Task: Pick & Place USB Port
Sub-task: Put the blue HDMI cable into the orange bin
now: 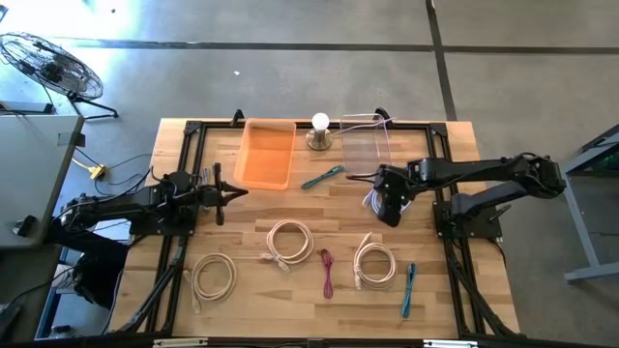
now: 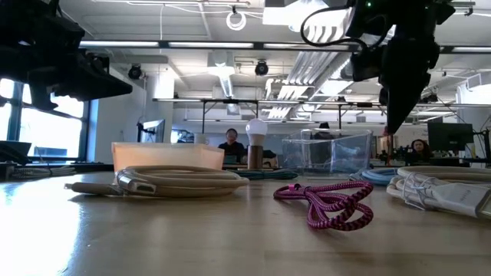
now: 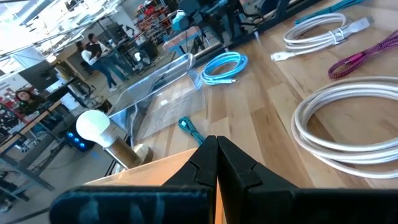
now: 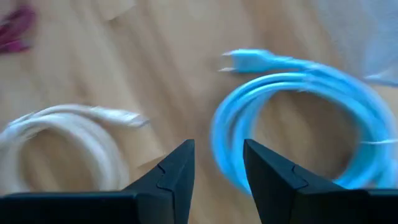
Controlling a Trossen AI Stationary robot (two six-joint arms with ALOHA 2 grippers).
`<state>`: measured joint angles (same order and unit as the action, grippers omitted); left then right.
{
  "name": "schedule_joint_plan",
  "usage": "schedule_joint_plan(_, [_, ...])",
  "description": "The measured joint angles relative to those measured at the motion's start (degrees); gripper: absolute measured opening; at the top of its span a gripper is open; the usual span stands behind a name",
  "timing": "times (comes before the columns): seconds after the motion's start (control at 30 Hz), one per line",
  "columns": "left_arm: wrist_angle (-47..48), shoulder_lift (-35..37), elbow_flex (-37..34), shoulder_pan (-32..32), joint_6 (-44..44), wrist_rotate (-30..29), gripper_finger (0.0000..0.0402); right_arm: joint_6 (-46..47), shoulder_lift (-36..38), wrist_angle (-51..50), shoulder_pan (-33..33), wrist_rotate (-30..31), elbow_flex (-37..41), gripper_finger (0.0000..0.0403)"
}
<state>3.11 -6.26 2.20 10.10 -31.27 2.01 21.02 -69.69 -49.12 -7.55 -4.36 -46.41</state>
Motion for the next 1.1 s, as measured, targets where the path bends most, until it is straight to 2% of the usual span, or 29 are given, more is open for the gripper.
schedule_joint_plan(0.1, [0.00, 0.00, 0.00, 0.01, 0.00, -0.03, 0.0001, 0.25, 0.00, -0.19, 0.05, -1.89, 0.00, 0.0131])
schedule_joint_plan(0.2, [0.00, 0.00, 0.00, 0.01, 0.00, -0.03, 0.0001, 2.36, 0.00, -2.24, 0.00, 0.05, 0.00, 0.0137])
schedule_joint_plan(0.33, [0.00, 0.00, 0.00, 0.01, -0.20, -0.05, 0.0001, 0.49, 0.00, -5.30, 0.02, 3.18, 0.00, 0.0150])
schedule_joint_plan(0.43, [0.00, 0.00, 0.00, 0.01, -0.20, -0.05, 0.0001, -2.95, 0.00, -5.89, 0.02, 5.89, 0.00, 0.0160])
schedule_joint_plan(0.67, [0.00, 0.02, 0.00, 0.01, -0.20, -0.08, 0.0001, -12.50, -0.79, -6.06, 0.04, 6.95, 0.00, 0.0166])
schedule_joint_plan(1.1, [0.07, 0.02, -0.02, 0.01, -0.44, -2.37, 0.0001, -16.66, -13.60, -5.80, 0.07, 8.69, 0.00, 0.0136])
